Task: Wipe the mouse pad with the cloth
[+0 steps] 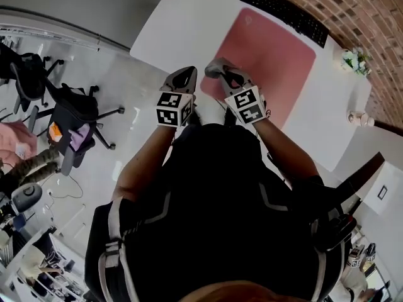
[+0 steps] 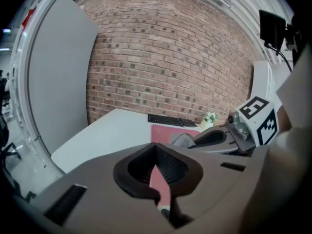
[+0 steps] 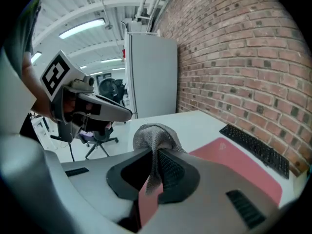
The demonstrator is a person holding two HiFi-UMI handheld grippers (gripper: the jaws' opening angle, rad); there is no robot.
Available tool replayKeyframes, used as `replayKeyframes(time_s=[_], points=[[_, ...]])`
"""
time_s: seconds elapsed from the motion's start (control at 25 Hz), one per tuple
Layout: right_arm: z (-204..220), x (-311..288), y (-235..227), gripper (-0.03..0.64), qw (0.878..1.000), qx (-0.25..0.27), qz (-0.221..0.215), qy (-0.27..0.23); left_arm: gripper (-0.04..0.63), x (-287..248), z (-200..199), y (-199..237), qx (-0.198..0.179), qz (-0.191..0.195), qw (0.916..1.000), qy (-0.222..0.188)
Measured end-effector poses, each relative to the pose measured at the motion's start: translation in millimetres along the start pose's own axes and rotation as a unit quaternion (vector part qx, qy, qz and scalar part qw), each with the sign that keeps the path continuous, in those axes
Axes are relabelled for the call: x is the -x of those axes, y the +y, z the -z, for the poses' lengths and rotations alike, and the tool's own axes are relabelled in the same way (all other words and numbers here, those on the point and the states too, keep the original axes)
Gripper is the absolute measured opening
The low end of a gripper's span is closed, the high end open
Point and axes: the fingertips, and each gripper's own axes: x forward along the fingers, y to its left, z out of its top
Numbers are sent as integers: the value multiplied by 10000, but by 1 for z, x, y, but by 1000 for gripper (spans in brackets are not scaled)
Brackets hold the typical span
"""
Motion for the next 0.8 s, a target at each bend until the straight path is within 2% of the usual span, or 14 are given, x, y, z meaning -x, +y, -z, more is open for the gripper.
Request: replayKeyframes(time_s=[0.16, 0.32, 0.44, 0.64, 0.8], points=[[28, -26, 6, 40, 9986, -384, 8, 357, 0, 2, 24, 13, 416, 19, 9989, 201], [43, -45, 20, 40, 9969, -493, -93, 604, 0, 1, 46, 11, 351, 177, 9983, 427], [54, -54, 34, 40, 9946, -659, -138, 785, 0, 4, 55, 12, 558, 215, 9973, 430], [73, -69, 41, 40, 9909, -845, -12, 1046, 0, 3, 77, 22, 336, 108, 9964, 771], [82, -73, 42, 40, 9876, -1064, 84, 1148, 0, 6, 96, 28, 540, -39, 9928, 1065]])
